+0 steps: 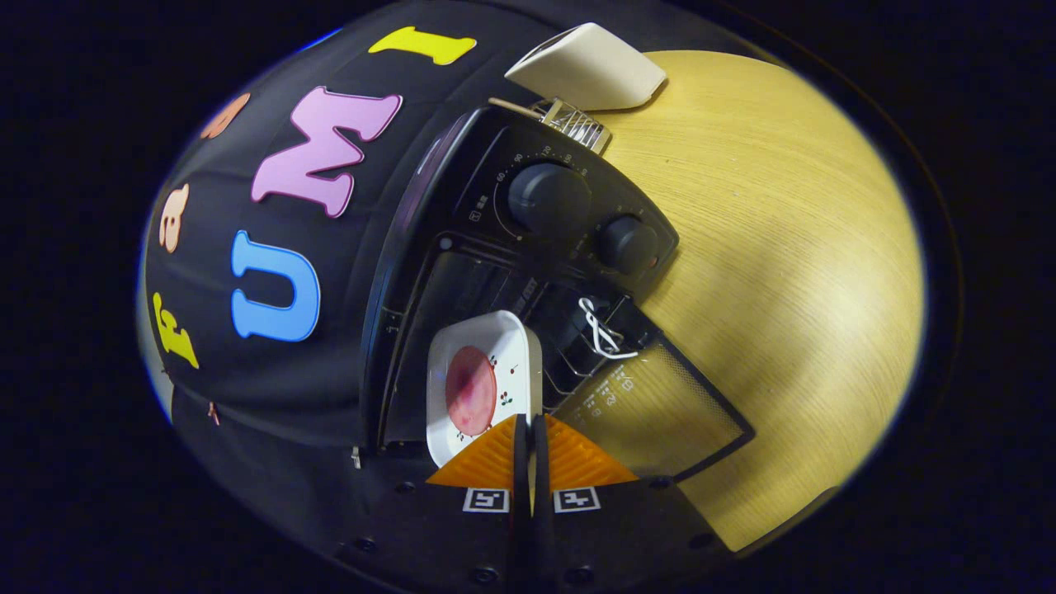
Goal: Open the toaster oven, put the food inside, and close the toaster oven door.
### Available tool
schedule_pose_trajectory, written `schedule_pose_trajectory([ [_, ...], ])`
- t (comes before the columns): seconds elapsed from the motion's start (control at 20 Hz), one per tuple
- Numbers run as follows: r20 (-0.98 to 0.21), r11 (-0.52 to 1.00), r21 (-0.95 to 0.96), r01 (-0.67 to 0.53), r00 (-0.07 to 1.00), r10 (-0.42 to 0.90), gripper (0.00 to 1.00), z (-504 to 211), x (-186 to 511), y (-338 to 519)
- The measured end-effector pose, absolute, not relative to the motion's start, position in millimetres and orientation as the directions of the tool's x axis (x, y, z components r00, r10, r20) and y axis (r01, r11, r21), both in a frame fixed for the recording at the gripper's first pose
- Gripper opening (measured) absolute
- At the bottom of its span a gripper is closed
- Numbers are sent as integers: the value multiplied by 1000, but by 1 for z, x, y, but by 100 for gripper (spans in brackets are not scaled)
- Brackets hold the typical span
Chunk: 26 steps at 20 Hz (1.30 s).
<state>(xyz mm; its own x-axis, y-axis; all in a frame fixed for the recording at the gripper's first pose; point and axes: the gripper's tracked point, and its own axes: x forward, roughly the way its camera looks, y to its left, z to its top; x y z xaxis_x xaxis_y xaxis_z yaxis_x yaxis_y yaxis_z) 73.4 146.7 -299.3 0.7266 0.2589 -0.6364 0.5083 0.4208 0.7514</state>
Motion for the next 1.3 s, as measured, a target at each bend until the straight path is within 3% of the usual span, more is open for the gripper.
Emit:
schedule_pose_trajectory([
  [0.25,-617,292,778,556,764,188,5,-306,102,152],
  [0.55,-646,252,749,612,760,73,5,-320,121,151],
  [0.9,-647,254,750,611,757,91,5,-321,129,163],
  [1.15,-619,268,772,576,777,114,16,-308,127,170],
  [1.2,-609,278,780,561,782,130,23,-303,122,172],
  [1.25,-606,289,782,552,781,150,37,-301,120,177],
  [1.3,-610,300,780,549,774,170,37,-301,114,181],
])
